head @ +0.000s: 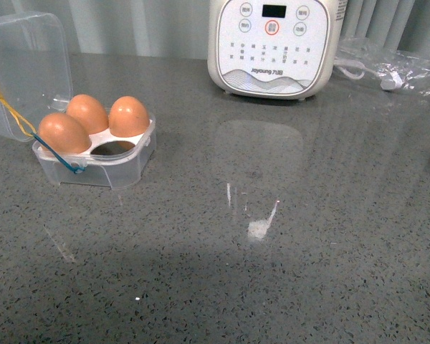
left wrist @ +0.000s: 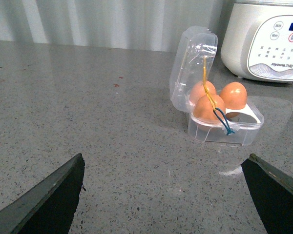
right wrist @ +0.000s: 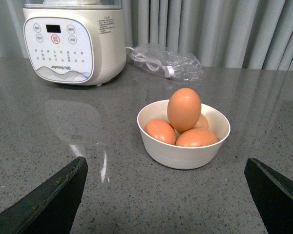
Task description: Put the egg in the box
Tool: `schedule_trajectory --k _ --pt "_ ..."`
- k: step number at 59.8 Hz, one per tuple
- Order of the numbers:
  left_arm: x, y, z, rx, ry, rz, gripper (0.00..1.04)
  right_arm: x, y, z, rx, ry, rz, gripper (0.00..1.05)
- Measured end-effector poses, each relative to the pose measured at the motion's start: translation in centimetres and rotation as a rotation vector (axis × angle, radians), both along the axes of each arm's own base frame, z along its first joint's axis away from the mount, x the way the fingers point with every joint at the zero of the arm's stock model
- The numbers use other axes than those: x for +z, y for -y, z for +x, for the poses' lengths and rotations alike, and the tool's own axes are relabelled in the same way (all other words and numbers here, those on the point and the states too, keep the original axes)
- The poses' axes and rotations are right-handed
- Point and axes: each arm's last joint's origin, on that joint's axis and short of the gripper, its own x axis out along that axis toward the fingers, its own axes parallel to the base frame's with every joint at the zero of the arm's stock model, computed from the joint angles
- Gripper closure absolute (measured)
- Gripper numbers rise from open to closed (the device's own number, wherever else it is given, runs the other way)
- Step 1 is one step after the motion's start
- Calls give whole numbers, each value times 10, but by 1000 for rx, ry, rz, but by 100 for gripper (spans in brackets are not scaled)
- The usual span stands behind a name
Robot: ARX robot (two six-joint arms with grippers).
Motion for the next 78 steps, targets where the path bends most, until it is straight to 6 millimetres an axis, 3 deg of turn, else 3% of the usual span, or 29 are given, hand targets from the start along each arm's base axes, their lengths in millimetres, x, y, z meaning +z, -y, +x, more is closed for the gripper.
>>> schedule_trajectory --k 78 --pt "0 0 0 0 0 0 7 0 0 0 0 0 0 7"
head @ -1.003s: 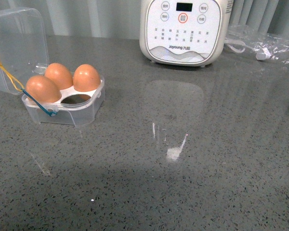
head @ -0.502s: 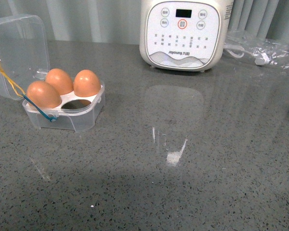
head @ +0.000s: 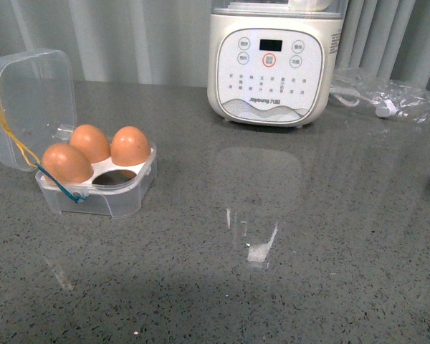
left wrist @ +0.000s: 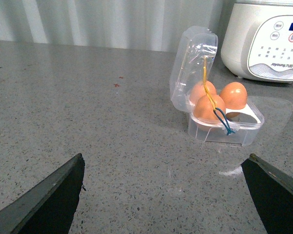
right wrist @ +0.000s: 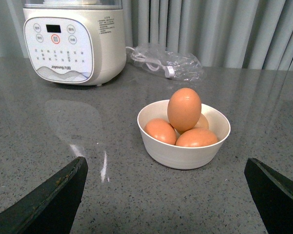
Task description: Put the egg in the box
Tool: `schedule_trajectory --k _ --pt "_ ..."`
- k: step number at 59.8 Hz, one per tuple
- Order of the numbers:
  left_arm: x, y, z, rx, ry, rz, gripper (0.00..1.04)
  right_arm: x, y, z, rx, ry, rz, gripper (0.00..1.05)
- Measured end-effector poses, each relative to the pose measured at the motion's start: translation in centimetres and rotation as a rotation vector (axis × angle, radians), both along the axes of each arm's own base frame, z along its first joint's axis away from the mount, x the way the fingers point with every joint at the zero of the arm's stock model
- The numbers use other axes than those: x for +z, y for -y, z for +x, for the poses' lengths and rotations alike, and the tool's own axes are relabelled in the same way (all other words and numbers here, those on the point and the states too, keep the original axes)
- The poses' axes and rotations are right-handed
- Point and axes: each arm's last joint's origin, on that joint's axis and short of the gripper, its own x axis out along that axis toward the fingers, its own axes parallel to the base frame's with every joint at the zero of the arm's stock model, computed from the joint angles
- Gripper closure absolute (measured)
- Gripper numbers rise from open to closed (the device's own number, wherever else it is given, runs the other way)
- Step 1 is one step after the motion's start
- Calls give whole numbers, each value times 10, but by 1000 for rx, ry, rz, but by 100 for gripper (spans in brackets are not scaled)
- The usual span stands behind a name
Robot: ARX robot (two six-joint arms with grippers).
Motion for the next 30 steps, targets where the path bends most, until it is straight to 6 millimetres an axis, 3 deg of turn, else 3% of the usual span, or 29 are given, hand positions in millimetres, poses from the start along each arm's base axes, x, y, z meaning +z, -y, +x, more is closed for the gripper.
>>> schedule_trajectory --k 14,19,30 --pt "0 0 0 0 0 0 7 0 0 0 -14 -5 0 7" --pt "0 0 0 1 0 0 7 0 2 4 -203 -26 -4 7" --pt "0 0 0 0 0 0 7 37 13 24 -205 82 -3 7"
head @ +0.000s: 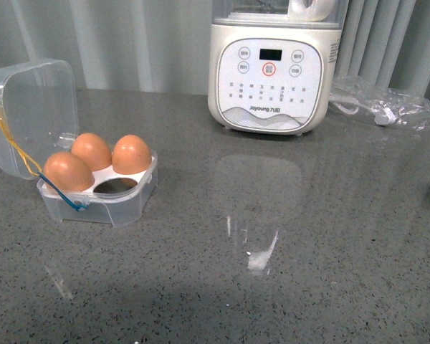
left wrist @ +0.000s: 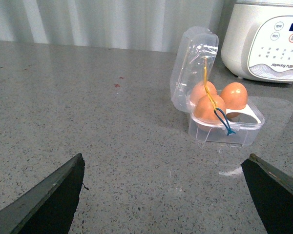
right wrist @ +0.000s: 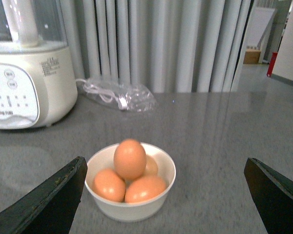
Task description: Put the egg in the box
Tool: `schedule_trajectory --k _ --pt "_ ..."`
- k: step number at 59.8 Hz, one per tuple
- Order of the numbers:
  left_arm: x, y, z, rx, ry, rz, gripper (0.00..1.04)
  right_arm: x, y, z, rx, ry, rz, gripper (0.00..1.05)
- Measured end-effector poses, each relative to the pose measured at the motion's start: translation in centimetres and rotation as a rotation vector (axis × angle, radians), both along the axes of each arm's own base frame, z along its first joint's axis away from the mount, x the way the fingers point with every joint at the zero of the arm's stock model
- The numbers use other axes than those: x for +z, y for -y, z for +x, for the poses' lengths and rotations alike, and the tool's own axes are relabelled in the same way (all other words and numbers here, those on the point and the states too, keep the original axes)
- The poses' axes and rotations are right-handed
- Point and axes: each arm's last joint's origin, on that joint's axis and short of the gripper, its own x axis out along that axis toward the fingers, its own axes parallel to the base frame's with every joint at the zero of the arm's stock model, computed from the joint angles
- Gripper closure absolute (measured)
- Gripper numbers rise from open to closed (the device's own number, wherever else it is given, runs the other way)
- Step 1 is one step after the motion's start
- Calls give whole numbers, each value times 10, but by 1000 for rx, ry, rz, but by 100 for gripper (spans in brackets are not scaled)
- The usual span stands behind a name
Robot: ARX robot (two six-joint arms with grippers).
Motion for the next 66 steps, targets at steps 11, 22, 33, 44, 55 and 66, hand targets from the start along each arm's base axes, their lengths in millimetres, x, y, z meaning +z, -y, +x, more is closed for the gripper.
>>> schedule_trajectory --k 11,22,33,44,55,66 --pt "0 0 0 0 0 0 7 29 22 46 7 -60 10 7" --pt "0 0 0 0 0 0 7 34 31 92 46 -240 62 7" --pt "0 0 0 0 0 0 7 39 27 118 118 -321 74 7" --pt "0 0 0 0 0 0 7 35 24 133 162 -394 72 7" --pt "0 0 0 0 0 0 7 27 25 142 185 -466 84 7" --pt "0 0 0 0 0 0 7 19 26 147 206 -499 93 7"
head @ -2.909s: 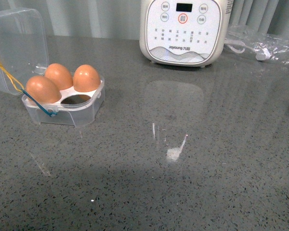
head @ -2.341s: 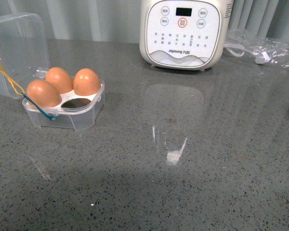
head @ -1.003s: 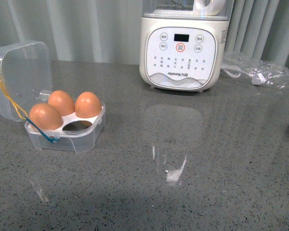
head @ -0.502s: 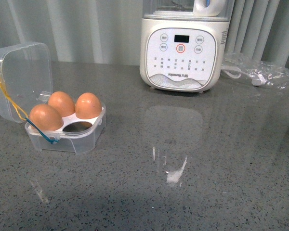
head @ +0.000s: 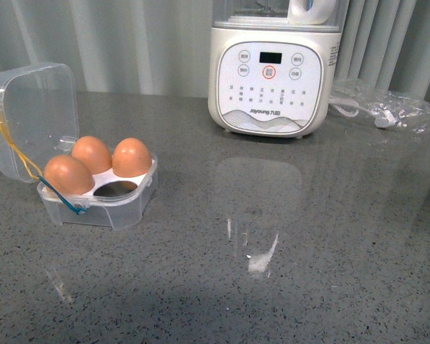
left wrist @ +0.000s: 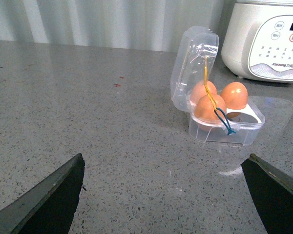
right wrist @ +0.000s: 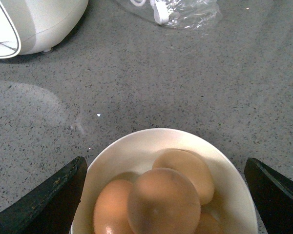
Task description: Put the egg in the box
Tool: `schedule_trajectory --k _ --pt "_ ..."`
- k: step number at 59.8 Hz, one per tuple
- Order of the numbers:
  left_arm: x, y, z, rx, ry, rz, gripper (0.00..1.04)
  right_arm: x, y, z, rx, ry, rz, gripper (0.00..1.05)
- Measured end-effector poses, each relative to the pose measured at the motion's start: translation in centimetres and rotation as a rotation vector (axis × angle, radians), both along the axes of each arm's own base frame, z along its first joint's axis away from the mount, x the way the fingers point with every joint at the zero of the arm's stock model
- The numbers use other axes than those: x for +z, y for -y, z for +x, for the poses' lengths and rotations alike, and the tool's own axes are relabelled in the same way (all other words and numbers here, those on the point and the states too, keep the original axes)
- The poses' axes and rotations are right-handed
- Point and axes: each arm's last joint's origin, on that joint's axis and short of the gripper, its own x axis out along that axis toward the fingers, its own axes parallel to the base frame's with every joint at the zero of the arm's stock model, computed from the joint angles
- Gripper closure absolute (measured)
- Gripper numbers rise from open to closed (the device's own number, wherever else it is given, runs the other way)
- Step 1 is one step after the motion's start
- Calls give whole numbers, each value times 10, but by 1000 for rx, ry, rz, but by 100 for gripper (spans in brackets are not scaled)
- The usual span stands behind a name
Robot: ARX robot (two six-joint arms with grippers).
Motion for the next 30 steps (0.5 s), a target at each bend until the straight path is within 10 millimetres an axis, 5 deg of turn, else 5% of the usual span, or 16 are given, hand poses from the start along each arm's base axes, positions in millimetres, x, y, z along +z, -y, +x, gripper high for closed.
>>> schedule_trajectory --k 30 --pt "0 0 0 0 0 0 7 -11 2 5 24 -22 20 7"
